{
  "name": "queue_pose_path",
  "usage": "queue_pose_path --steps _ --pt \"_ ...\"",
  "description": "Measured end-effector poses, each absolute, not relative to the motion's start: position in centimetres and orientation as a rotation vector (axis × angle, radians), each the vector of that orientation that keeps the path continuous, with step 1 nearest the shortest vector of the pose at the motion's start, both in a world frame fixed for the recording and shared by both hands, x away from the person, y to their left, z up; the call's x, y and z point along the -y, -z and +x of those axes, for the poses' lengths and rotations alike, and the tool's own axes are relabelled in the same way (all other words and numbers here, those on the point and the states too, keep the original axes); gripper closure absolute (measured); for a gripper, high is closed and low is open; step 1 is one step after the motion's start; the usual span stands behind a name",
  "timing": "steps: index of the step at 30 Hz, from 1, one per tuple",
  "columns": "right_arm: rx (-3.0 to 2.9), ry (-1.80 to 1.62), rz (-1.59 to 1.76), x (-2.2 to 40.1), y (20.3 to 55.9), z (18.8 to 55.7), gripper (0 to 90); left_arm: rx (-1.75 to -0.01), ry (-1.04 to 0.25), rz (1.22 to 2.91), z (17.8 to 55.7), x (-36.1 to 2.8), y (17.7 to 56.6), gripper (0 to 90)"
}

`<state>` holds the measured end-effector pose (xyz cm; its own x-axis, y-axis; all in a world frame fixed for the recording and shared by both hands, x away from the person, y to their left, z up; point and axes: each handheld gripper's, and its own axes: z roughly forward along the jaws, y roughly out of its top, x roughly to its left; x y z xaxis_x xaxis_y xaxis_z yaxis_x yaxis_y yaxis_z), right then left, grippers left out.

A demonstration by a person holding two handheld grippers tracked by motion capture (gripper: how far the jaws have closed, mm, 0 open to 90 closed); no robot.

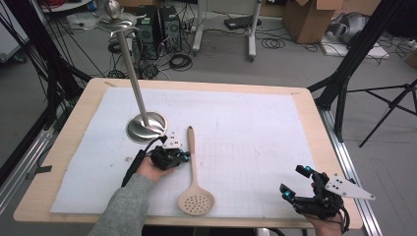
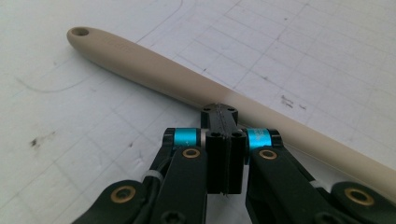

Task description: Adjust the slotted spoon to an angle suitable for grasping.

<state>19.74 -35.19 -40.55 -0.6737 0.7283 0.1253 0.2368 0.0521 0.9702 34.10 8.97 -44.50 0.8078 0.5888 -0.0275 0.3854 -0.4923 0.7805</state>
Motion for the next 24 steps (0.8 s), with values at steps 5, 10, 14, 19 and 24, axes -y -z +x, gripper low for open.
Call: queue_pose_path --steps 5,10,14,19,24 --pt "-1.932 -1.652 0.982 35.5 40.8 19.7 9.9 -0.659 -0.298 2.162 34.4 -7.5 44.6 89.8" --pt "-1.942 -1.637 0.991 35.5 41.0 19.7 9.9 -0.650 -0.290 2.162 34.4 -6.7 44.6 89.8" --pt "-1.948 -1.631 0.996 35.4 41.1 19.7 9.9 -0.626 -0.287 2.169 34.3 -5.8 44.6 89.7" --pt "-1.942 -1.639 0.991 35.4 41.0 19.7 9.9 -0.620 -0.283 2.175 34.3 -5.7 44.5 89.8" --pt "-1.939 -1.645 0.982 35.5 40.8 19.8 9.9 -0.600 -0.288 2.162 33.2 -5.8 43.3 89.7"
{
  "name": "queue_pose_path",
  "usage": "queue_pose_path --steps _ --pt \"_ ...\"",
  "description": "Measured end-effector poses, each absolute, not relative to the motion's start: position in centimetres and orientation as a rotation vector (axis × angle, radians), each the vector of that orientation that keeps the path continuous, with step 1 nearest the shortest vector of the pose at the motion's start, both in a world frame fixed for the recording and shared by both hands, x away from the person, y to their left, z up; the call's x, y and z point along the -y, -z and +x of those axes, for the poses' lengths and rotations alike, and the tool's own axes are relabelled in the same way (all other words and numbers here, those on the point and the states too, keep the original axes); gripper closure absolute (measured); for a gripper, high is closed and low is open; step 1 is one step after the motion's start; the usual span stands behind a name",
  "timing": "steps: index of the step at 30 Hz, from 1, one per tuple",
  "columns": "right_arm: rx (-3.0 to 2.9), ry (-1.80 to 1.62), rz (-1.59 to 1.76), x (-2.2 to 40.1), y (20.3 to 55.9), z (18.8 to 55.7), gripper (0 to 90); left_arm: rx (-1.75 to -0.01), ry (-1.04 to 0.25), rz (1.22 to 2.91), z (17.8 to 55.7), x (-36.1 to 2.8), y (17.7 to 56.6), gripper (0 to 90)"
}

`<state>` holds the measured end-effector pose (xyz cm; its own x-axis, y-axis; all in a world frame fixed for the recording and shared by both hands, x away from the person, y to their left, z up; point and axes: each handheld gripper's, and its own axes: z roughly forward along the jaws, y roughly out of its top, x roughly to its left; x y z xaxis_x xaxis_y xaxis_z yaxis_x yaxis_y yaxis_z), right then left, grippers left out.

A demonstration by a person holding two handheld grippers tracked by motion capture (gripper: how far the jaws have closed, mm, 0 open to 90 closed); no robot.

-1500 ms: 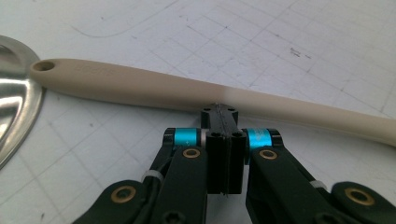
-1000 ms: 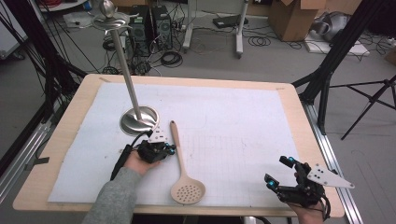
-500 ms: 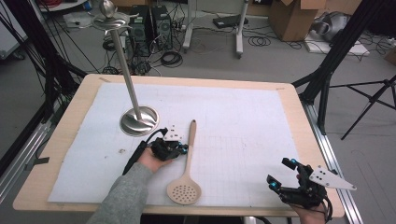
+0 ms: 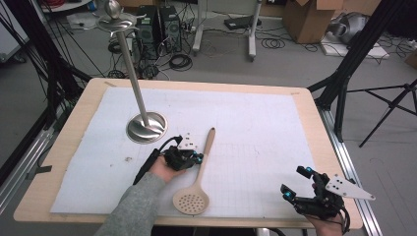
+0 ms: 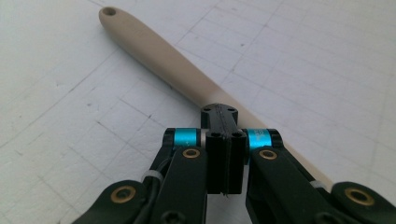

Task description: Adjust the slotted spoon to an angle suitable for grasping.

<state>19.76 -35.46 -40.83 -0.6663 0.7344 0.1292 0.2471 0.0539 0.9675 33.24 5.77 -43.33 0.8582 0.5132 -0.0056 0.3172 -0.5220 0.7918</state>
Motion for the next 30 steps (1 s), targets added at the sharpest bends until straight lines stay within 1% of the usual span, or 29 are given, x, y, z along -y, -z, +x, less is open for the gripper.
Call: queue_pose_path --steps 5,10,22,30 --pt "-1.942 -1.649 0.977 35.3 40.7 19.7 9.9 -0.569 -0.247 2.138 31.4 -5.4 42.1 89.8" --pt "-1.940 -1.659 0.953 35.1 40.4 19.7 9.9 -0.515 -0.239 2.191 29.7 -4.5 42.3 89.7" --pt "-1.955 -1.665 0.945 34.9 40.4 20.0 9.9 -0.471 -0.211 2.283 28.6 -3.9 43.3 89.7" --pt "-1.958 -1.664 0.948 34.8 40.5 19.9 9.9 -0.382 -0.241 2.323 28.1 -4.5 43.3 89.9"
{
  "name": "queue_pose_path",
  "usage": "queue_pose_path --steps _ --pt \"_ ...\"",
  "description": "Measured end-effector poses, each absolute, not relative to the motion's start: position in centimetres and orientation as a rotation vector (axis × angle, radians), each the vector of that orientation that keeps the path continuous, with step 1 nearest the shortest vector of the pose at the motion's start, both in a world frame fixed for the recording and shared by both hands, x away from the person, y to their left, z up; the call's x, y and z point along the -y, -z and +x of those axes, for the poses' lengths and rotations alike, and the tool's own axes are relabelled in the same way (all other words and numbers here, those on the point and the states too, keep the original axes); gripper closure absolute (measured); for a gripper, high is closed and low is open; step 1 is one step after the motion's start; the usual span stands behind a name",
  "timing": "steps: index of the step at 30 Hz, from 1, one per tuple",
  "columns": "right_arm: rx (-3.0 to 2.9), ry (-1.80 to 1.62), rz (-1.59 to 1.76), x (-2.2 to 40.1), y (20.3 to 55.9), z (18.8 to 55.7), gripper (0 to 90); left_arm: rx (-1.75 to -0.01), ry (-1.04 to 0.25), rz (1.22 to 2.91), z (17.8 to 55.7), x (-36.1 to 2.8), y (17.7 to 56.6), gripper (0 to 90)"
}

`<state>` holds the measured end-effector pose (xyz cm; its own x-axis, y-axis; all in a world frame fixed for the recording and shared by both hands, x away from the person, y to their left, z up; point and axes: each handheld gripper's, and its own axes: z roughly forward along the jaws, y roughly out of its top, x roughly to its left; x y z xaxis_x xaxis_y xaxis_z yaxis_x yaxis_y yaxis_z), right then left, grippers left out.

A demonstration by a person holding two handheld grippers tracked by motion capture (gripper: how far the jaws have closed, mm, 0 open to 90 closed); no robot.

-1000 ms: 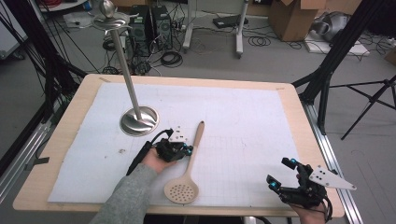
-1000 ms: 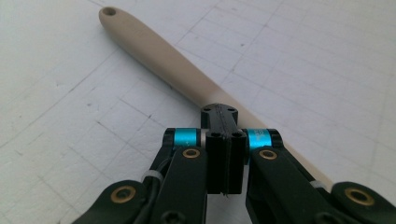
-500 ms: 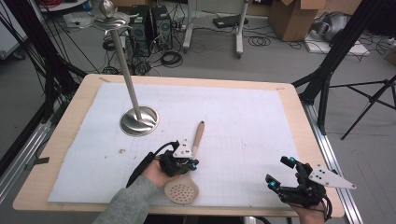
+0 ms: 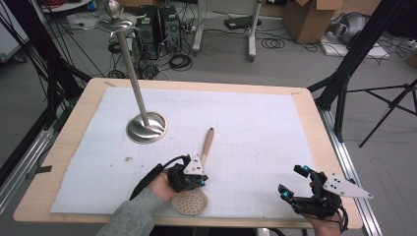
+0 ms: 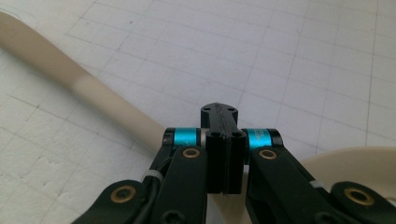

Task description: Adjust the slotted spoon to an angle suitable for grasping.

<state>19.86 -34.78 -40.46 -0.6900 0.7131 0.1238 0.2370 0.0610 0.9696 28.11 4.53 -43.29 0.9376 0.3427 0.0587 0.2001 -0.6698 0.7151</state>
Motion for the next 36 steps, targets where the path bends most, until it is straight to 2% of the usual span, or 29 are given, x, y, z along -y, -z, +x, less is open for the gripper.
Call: queue_pose_path --steps 12,20,25,36 --pt "-1.957 -1.658 0.960 34.9 40.6 19.7 9.9 -0.389 -0.226 2.320 28.0 -7.8 43.2 89.9" --pt "-1.977 -1.648 0.957 34.5 40.8 20.0 9.9 -0.446 -0.229 2.250 27.8 -8.9 43.4 89.8" --pt "-1.970 -1.653 0.954 34.6 40.8 20.1 9.9 -0.542 -0.291 2.128 28.7 -10.5 42.6 89.8" --pt "-1.974 -1.662 0.955 34.7 40.7 20.2 9.9 -0.740 -0.339 2.131 32.5 -11.1 43.4 89.8"
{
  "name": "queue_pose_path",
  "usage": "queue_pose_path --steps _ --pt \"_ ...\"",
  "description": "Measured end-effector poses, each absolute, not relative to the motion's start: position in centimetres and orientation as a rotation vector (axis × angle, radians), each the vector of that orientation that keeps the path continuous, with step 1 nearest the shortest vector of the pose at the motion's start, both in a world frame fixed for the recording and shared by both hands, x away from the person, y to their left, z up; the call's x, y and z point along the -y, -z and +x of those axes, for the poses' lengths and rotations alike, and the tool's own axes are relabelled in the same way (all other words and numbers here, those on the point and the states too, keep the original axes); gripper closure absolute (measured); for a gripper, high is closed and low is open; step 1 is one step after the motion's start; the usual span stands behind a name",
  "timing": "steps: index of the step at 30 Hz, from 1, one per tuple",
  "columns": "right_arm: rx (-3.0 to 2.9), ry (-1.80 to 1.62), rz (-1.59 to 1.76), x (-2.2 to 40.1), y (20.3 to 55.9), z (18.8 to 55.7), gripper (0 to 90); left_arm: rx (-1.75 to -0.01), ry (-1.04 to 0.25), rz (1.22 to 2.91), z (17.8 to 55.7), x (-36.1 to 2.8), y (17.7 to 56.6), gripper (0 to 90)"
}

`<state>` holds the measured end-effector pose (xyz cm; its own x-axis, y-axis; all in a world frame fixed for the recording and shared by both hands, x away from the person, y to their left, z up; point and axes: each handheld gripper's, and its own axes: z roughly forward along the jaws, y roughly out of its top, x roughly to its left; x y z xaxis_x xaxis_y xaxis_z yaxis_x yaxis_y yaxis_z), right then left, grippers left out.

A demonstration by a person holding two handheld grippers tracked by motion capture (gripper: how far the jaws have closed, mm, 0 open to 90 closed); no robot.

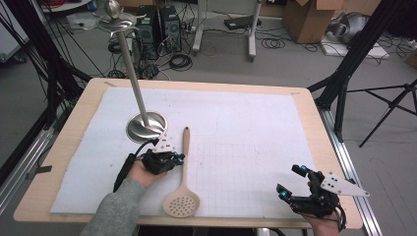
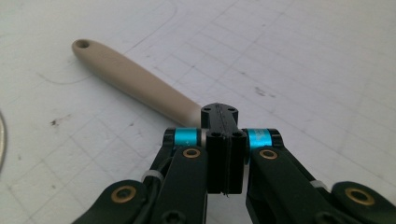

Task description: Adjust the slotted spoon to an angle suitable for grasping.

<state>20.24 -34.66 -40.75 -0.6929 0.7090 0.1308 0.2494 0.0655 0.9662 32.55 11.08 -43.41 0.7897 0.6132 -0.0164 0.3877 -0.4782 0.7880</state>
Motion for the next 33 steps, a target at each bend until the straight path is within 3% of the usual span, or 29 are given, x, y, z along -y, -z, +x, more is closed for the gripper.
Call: queue_pose_path --steps 10,33 --pt "-1.962 -1.672 0.952 35.0 40.7 20.2 9.9 -0.757 -0.327 2.140 34.0 -10.5 44.0 89.7" --pt "-1.948 -1.671 0.973 35.7 40.8 19.8 9.9 -0.593 -0.187 2.238 35.3 -4.4 43.9 89.6"
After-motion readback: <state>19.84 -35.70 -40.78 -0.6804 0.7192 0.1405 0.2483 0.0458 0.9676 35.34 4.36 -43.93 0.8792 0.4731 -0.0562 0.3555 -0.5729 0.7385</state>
